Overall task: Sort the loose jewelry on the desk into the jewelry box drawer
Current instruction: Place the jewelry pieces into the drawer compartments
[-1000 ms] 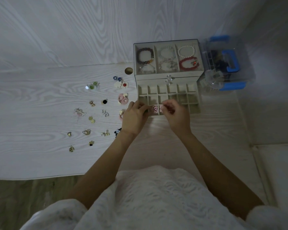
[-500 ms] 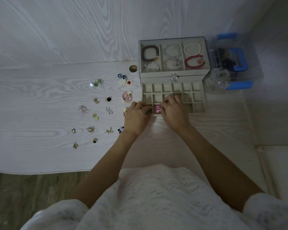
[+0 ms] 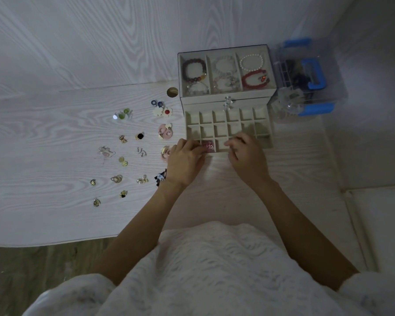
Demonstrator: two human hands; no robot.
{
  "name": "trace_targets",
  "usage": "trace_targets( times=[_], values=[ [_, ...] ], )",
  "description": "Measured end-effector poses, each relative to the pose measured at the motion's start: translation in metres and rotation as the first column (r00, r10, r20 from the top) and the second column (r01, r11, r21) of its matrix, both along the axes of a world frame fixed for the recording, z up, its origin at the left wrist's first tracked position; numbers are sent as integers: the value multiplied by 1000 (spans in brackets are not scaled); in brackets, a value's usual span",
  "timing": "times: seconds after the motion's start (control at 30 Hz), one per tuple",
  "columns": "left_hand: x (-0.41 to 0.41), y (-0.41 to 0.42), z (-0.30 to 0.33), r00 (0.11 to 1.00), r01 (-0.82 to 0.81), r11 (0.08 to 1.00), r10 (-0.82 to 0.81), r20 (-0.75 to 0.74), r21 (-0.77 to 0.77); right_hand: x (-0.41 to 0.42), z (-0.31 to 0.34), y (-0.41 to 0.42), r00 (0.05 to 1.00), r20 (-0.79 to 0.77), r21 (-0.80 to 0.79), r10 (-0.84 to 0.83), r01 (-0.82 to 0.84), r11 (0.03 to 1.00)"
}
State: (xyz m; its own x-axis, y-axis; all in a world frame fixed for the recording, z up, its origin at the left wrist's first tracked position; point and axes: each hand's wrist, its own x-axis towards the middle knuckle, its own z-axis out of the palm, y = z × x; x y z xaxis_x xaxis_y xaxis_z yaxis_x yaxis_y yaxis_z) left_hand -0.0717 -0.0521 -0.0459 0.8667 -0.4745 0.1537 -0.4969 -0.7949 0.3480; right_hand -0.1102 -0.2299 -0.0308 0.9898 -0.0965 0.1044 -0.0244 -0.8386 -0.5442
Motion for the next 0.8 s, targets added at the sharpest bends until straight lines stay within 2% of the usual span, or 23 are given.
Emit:
trace_targets(
  times=[0.1,0.2,0.27,0.33,0.43,0.6,0.8],
  values=[
    [-3,-4,1,1000,8,1000,-8,13,19,-33,2,-17,994,-31,15,-103,104,994],
    [-13,-12,6,995,31,996,-23,97,-83,-59,-4,-33,973,-94,-8,-211,212,977],
    [-25,-23,10,992,97,981,-82,94,-169,-67,-10,-40,957,-147,-1,-249,251,968],
    [-37,-38,8,983,184,965,-177,55,-188,-68,-14,-42,954,-174,-15,-245,247,969],
    [-46,-55,0,961,273,957,-276,-18,-102,-62,-16,-36,963,-197,-13,-184,185,983],
    [-46,-75,-6,928,293,956,-292,-233,-30,-54,-24,-31,961,-239,23,-139,148,989],
    [-46,-76,-8,936,277,961,-268,-226,6,-68,-28,-43,947,-235,-10,-217,221,975]
  ],
)
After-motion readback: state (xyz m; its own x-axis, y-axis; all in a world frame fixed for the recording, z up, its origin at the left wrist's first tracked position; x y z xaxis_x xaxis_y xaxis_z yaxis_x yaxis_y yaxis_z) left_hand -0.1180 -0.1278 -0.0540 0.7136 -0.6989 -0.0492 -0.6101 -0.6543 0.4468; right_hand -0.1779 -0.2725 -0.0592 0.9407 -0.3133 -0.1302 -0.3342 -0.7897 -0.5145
